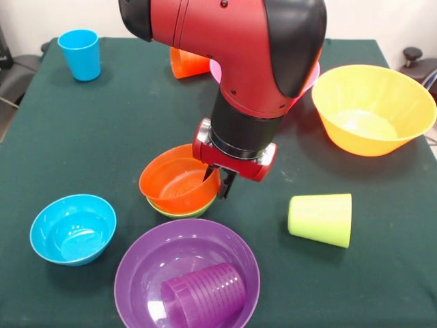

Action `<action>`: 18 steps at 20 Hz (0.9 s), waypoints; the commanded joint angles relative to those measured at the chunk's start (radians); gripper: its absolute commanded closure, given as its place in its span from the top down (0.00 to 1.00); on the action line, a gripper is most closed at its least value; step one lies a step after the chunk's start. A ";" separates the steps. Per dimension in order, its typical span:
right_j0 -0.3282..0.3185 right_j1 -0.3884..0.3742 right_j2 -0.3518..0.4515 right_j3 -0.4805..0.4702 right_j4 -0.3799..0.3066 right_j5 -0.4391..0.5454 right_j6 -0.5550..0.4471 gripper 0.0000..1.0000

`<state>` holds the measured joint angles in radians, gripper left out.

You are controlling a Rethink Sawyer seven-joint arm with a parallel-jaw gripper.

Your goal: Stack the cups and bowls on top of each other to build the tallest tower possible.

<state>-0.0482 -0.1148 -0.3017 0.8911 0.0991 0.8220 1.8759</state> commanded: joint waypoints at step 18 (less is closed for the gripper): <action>0.036 -0.096 0.040 0.068 0.017 0.097 0.158 0.00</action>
<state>-0.0387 -0.1538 -0.3068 0.8967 0.0991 0.8224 1.8759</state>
